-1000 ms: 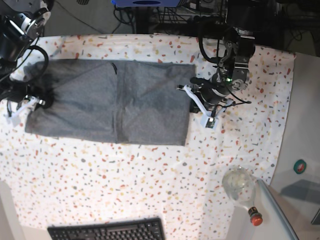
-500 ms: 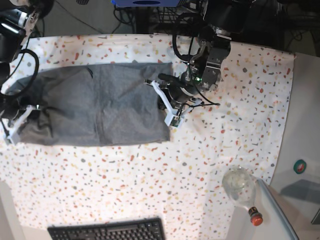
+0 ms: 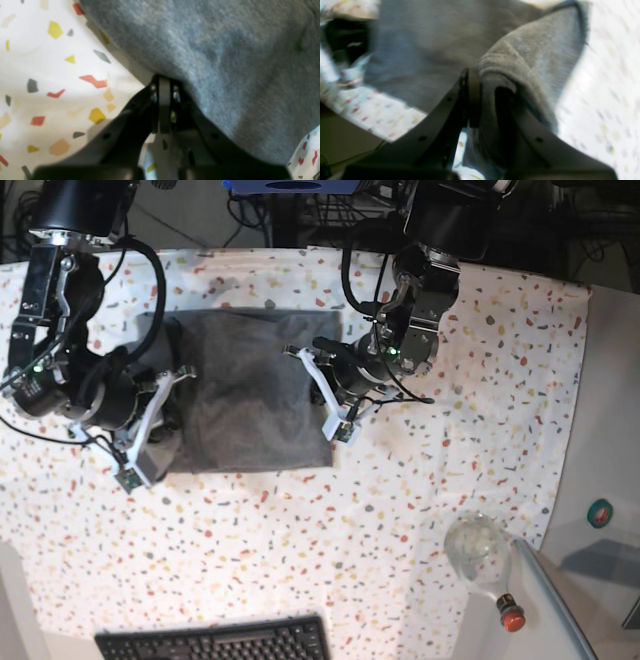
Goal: Layout the t-shirt on the table in an organized manner, then fold the t-shirt properly
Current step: 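Grasp both ends and fold them together toward the middle, then press and smooth the folded bundle with the right gripper, then grasp the bundle's collar edge with the right gripper and straighten it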
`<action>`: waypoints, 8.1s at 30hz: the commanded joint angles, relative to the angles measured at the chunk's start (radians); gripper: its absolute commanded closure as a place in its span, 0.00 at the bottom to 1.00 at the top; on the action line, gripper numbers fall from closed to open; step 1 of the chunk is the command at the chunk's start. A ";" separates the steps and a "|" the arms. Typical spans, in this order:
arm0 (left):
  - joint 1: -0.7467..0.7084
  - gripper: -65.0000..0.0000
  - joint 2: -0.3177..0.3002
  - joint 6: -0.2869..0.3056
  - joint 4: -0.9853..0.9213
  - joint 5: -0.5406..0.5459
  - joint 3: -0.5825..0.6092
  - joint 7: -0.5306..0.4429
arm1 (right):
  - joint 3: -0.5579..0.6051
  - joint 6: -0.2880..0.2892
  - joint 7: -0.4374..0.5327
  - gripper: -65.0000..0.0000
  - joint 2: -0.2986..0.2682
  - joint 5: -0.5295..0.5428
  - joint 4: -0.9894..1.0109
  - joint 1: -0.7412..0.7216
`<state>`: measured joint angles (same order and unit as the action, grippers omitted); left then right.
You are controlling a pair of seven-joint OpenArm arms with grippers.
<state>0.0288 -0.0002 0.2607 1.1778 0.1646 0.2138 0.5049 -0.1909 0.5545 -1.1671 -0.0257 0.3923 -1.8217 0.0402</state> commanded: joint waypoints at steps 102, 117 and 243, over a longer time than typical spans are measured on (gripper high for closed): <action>-0.444 1.00 -0.200 0.012 0.463 0.160 -1.163 0.255 | 0.396 -0.566 0.456 1.00 -0.112 -0.161 0.366 -0.038; -0.442 1.00 -0.200 0.012 0.462 0.158 -1.164 0.255 | 0.405 -0.566 0.390 1.00 -0.003 -0.168 0.303 -0.098; -0.424 1.00 -0.254 0.012 0.397 0.160 -1.170 0.249 | 0.990 -0.868 0.531 0.33 -0.092 -0.168 0.084 0.046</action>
<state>-0.3908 -0.2356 0.2764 1.5635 0.3225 -0.9482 0.7719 0.8005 -0.3145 -0.6537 -0.1253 0.2272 -1.7214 0.0879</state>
